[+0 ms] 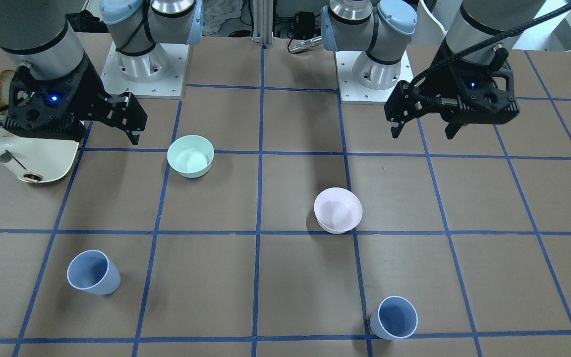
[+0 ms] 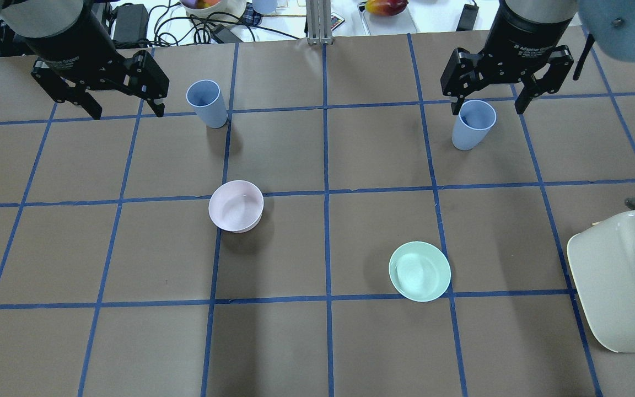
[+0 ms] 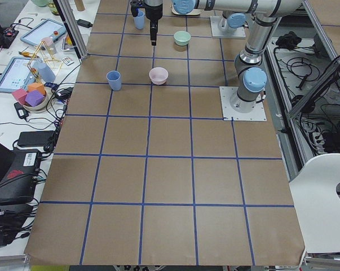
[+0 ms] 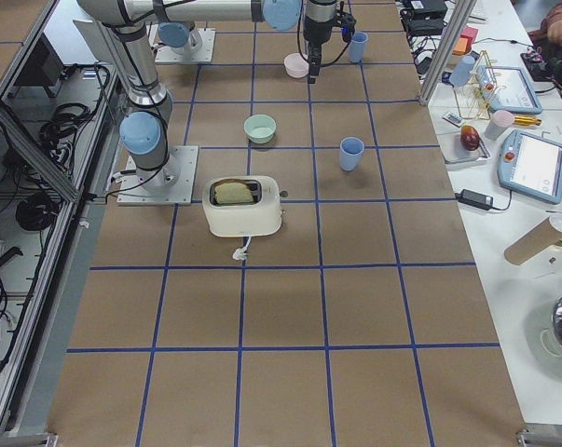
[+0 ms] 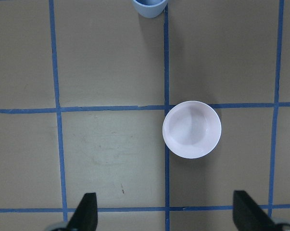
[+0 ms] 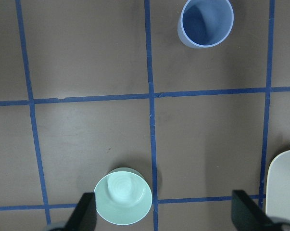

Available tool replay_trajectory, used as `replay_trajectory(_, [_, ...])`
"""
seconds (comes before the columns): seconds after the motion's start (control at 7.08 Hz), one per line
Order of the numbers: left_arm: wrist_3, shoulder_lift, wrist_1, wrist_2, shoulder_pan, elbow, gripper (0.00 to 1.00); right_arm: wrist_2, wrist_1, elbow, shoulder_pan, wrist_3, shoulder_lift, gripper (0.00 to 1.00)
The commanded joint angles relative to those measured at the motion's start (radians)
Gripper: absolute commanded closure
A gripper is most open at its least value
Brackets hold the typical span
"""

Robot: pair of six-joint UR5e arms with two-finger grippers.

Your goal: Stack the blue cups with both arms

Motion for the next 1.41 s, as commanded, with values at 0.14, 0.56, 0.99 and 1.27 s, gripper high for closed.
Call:
replay_trajectory(0.14, [0.006, -0.010, 0.000, -0.002, 0.000, 0.006, 0.00, -0.011, 0.002, 0.003, 0.000, 0.002, 0.006, 0.00])
replay_trajectory(0.56, [0.006, -0.058, 0.000, -0.003, 0.005, 0.064, 0.00, -0.011, -0.004, 0.009, 0.000, 0.000, 0.008, 0.00])
replay_trajectory(0.99, [-0.002, -0.324, 0.060, -0.014, 0.003, 0.273, 0.00, 0.004, 0.008, 0.008, 0.001, 0.003, 0.023, 0.00])
replay_trajectory(1.27, [-0.011, -0.535, 0.160, -0.015, 0.002, 0.409, 0.00, -0.016, 0.012, 0.017, 0.003, 0.000, 0.037, 0.00])
